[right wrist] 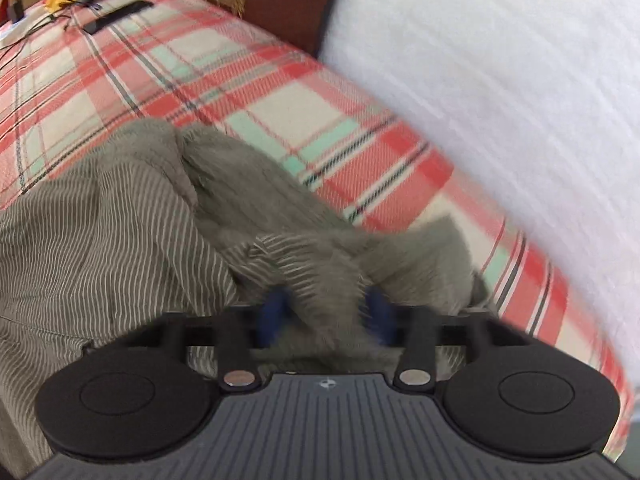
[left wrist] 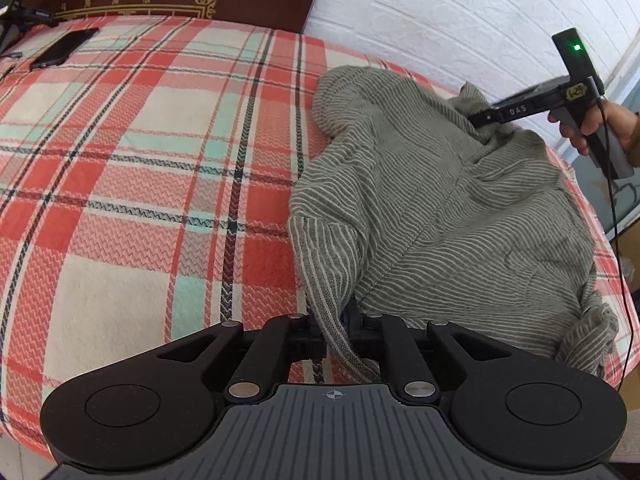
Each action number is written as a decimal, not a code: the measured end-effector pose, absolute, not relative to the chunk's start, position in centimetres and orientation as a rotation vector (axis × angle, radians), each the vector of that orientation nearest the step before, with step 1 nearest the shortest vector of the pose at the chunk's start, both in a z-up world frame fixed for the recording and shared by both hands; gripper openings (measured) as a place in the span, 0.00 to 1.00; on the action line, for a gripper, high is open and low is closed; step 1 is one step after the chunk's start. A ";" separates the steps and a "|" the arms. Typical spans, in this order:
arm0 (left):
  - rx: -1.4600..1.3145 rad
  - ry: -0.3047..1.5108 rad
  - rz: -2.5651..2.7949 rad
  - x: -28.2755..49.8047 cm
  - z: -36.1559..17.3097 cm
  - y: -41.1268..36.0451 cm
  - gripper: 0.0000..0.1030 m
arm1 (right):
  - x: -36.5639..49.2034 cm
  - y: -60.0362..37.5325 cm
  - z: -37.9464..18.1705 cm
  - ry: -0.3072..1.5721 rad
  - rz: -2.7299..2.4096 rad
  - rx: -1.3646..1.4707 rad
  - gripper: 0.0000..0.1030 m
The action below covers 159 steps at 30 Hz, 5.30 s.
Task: Fold clothes
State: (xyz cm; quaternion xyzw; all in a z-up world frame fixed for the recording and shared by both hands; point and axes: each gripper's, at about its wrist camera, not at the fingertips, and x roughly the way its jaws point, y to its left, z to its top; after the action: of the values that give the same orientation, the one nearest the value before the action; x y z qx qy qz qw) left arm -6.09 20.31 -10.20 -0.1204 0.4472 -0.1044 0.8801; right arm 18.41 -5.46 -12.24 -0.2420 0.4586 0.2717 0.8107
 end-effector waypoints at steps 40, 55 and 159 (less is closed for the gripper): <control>0.221 0.787 -0.372 4.7 -0.1 7.9 0.75 | -5.0 -27.5 -1.8 0.809 0.057 -0.028 0.07; 0.357 0.813 -0.586 11.6 -5.3 -0.7 0.85 | -5.2 -26.4 -3.4 0.726 0.204 -0.011 0.75; 0.169 0.997 -0.850 3.0 -7.5 0.3 0.10 | -2.4 -28.9 -11.8 1.147 0.419 -0.013 0.21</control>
State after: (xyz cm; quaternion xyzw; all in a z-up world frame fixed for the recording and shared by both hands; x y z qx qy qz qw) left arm 2.97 0.26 -7.53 0.0786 0.4630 -0.3948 0.7897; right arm -2.43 -28.91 -11.78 -0.0060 0.5386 0.1966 0.8193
